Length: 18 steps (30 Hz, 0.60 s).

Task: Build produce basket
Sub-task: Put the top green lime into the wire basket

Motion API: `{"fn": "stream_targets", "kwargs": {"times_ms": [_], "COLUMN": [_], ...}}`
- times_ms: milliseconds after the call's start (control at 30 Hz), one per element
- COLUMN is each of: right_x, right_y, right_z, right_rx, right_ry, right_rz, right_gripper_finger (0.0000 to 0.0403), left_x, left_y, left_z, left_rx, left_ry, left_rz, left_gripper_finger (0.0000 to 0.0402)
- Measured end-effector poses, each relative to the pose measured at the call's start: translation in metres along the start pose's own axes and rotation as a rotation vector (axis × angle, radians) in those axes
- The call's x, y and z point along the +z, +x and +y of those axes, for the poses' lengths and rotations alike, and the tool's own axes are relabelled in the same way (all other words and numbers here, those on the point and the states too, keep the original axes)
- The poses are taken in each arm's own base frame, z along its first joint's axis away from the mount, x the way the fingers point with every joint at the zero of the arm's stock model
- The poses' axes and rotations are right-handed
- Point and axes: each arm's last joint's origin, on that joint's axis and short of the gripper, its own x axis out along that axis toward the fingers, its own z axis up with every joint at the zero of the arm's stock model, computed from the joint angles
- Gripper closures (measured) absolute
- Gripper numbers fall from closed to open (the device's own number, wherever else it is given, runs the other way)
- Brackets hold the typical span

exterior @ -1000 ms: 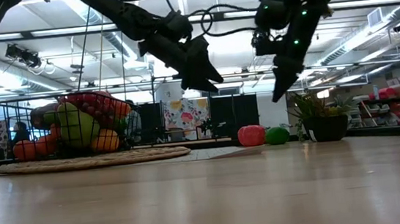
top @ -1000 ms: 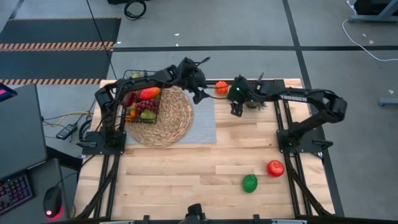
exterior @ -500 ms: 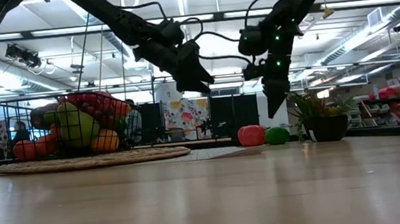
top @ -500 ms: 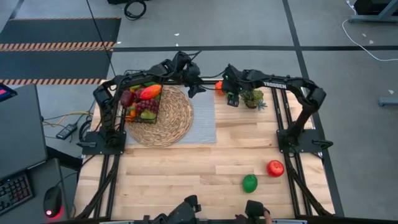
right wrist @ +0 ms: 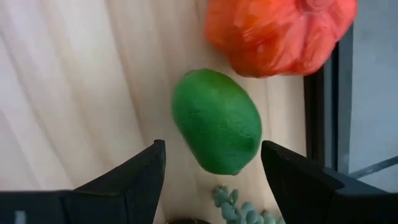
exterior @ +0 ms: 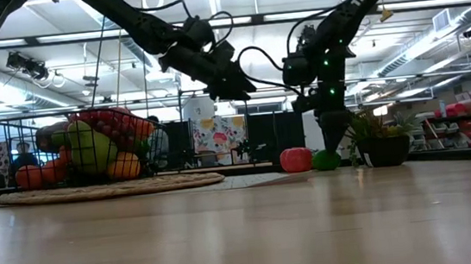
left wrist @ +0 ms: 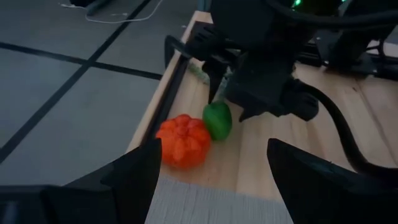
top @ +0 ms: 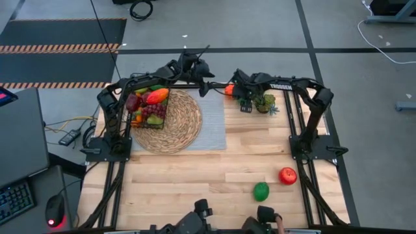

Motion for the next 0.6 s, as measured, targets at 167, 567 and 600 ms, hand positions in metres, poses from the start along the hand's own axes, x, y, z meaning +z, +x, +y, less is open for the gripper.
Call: {"fn": "stream_targets", "kwargs": {"times_ms": [167,567,600], "right_x": [-0.001,0.004,0.004], "right_y": [0.001,0.034,0.034], "right_z": [-0.007,0.006,0.006], "right_rx": [0.004,0.046,0.051], "right_ry": [0.008,0.029,0.043], "right_rz": [-0.032,0.044,0.043], "right_gripper_finger": [0.0135,0.0135,0.0137], "left_x": [0.002,0.003,0.002], "left_y": [0.001,0.006,0.006], "left_z": [-0.001,-0.016,-0.016], "left_rx": [0.002,-0.032,-0.034], "left_ry": [-0.018,-0.012,-0.016], "left_rz": [-0.014,0.004,0.015], "left_gripper_finger": [0.0105,0.0105,0.0104]}}
